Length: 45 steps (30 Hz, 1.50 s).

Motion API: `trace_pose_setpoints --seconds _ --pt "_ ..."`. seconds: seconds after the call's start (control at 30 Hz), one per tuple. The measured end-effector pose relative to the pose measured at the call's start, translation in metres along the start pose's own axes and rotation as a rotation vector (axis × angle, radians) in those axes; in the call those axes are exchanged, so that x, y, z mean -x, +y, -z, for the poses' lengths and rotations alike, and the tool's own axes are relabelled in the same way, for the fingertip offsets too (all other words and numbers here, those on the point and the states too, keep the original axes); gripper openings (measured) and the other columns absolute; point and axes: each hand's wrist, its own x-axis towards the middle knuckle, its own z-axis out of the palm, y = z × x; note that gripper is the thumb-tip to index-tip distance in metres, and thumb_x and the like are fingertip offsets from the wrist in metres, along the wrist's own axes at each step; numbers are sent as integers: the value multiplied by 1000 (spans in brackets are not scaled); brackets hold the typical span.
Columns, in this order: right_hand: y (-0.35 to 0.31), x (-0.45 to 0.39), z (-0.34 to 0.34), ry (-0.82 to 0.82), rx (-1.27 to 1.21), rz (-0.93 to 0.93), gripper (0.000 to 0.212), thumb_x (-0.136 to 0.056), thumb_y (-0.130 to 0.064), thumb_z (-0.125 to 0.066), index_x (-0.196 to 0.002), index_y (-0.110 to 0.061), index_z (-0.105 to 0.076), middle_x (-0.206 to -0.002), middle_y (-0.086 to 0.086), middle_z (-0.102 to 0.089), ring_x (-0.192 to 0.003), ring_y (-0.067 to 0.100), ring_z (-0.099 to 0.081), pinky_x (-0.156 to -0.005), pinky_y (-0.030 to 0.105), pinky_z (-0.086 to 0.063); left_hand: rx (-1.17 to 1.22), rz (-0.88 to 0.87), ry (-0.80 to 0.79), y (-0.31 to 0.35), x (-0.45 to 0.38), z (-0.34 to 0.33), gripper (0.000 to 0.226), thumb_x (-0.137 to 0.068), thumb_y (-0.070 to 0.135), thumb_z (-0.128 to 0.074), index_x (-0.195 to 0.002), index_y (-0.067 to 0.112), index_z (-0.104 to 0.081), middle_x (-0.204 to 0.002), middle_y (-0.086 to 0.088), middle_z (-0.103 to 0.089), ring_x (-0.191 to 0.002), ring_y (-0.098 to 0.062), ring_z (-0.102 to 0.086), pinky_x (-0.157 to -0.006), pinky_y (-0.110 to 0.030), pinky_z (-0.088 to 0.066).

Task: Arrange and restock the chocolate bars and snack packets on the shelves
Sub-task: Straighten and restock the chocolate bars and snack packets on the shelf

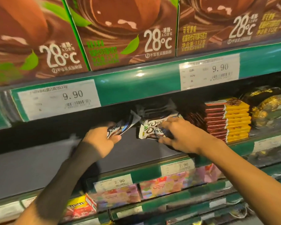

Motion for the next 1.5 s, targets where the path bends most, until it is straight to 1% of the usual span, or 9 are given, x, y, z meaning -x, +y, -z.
trace_pose_setpoints --seconds 0.1,0.23,0.4,0.63,0.83,1.03,1.13,1.37,1.5 --pt "0 -2 4 -30 -12 24 32 -90 -50 -62 -112 -26 -66 -120 1 -65 -110 21 -59 -94 35 -50 47 67 49 -12 6 1 39 -86 44 -69 -119 24 -65 -96 -6 -68 -86 -25 -62 -70 -26 -43" --pt "-4 -2 6 -7 -31 9 53 -88 -45 -64 -133 -17 -60 -114 -1 -69 -100 14 -62 -88 27 -51 131 -12 140 -18 22 4 27 -85 33 -72 -109 22 -69 -85 2 -65 -76 -16 -56 -65 -22 -39" --pt "-35 8 6 157 -154 -5 48 -81 -44 -70 -120 -17 -67 -106 -4 -73 -90 10 -65 -79 20 -50 130 -102 266 -26 45 18 37 -85 28 -72 -121 24 -64 -101 8 -60 -92 -11 -54 -82 -21 -37" --pt "-138 27 7 257 -308 71 41 -81 -49 -72 -116 -27 -68 -96 -6 -68 -83 9 -61 -71 31 -51 317 -198 375 -84 125 63 37 -82 25 -73 -118 20 -65 -105 8 -65 -94 -8 -62 -83 -10 -41" --pt "-265 26 -20 165 -421 173 47 -79 -64 -65 -116 -36 -68 -98 -19 -72 -85 1 -67 -73 28 -55 505 188 422 -206 214 76 47 -63 31 -93 -102 36 -67 -98 11 -67 -101 -12 -66 -93 -32 -52" --pt "-396 6 -72 50 -556 286 59 -64 -76 -65 -109 -40 -72 -84 -25 -72 -76 -4 -66 -72 22 -54 530 366 681 -286 338 107 42 -68 24 -87 -101 40 -67 -94 16 -70 -79 17 -62 -69 1 -42" --pt "-459 -4 -99 -51 -633 371 56 -59 -77 -65 -102 -42 -73 -84 -23 -72 -71 0 -66 -68 18 -52 669 539 778 -337 390 105 48 -50 54 -76 -97 48 -67 -86 17 -73 -77 0 -69 -74 -17 -54" --pt "-586 -26 -150 -227 -686 557 39 -60 -70 -70 -94 -50 -69 -81 -32 -67 -72 -4 -63 -73 15 -49 562 767 920 -402 482 124 39 -73 14 -84 -101 36 -67 -80 27 -70 -61 8 -63 -59 -11 -49" --pt "-652 -45 -181 -375 -782 657 46 -61 -76 -66 -98 -49 -67 -92 -20 -71 -82 -5 -65 -76 19 -51 461 868 962 -444 504 140 44 -76 18 -81 -102 47 -61 -82 41 -63 -76 16 -62 -61 -3 -46"
